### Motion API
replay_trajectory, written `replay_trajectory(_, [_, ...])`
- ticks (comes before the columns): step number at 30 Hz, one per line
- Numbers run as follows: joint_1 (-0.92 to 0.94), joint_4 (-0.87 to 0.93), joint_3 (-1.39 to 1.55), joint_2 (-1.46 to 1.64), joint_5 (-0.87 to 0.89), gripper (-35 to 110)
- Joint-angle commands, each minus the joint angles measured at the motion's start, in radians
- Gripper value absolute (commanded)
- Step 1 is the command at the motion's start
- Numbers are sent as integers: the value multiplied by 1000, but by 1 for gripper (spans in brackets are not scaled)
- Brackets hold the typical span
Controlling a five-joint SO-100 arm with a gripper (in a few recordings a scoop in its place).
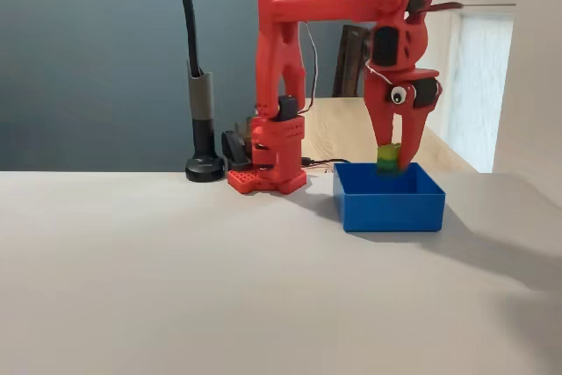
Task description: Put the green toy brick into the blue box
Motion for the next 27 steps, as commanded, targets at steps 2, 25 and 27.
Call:
replay_trajectory(2, [-75,37,-29,44,48,0])
replay_trajectory(25, [-147,34,71,31,58,12])
replay_trajectory(27, [-147,34,72,29,60,19])
